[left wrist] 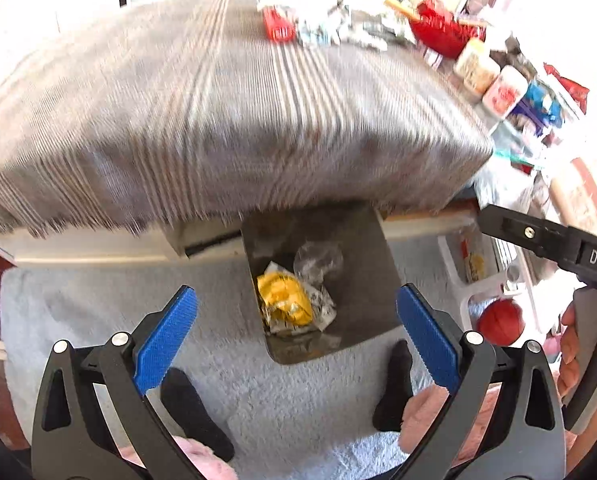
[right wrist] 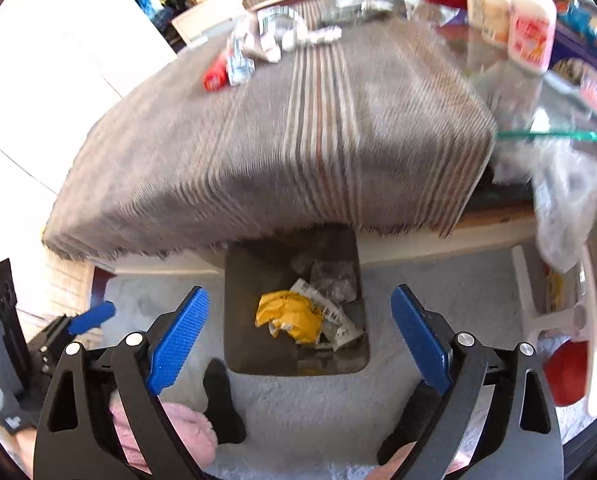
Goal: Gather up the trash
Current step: 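Move both tools back over the remaining trash on the table, then grasp the red can with the left tool while the right tool grasps crumpled white paper, then carry the can and paper down to the floor bin and release both, then grasp the pink-star lid with the left tool while the right tool grasps the white-green wrapper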
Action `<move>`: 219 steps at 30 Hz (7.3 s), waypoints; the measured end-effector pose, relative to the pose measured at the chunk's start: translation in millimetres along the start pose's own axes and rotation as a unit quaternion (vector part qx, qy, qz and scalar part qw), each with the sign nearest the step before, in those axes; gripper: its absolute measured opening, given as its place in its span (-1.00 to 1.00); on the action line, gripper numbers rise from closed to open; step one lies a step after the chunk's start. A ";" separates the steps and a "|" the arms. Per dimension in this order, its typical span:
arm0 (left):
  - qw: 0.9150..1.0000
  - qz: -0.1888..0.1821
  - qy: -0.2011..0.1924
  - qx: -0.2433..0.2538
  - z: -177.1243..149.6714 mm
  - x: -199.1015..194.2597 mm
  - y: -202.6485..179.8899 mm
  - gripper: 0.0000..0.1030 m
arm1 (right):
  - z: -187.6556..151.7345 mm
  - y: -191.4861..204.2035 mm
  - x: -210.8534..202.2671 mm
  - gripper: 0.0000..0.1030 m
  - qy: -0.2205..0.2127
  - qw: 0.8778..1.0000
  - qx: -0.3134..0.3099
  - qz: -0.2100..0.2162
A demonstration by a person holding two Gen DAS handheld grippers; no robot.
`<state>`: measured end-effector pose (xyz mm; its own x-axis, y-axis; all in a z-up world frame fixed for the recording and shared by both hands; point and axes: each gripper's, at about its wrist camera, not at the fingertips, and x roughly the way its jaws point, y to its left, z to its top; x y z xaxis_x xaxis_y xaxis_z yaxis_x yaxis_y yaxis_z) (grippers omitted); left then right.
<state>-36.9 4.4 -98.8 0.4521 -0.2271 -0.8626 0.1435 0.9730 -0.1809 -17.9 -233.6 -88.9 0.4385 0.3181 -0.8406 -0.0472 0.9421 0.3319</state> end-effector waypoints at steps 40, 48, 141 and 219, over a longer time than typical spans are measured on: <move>0.995 0.091 -0.019 0.022 296.5 108.3 30.3 0.20 | 254.0 -7.7 102.3 -0.01 -0.044 0.997 -0.055 0.008; 0.998 0.058 -0.001 0.015 301.8 132.3 29.1 0.19 | 258.0 1.9 112.8 -0.10 -0.044 0.995 -0.089 0.003; 0.997 0.002 0.084 -0.001 -14.2 111.8 -13.2 0.04 | -3.5 10.2 112.6 -0.14 0.105 0.994 -0.024 0.009; 0.996 0.085 -0.010 0.018 313.2 164.3 59.8 0.21 | 298.8 43.6 140.4 -0.54 -0.007 0.998 -0.018 0.056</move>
<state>321.7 12.2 -103.4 0.4896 -0.0600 -0.8699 0.0942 0.9954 -0.0156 309.7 -179.4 -64.5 0.4416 0.4197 -0.7930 -0.1289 0.9044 0.4068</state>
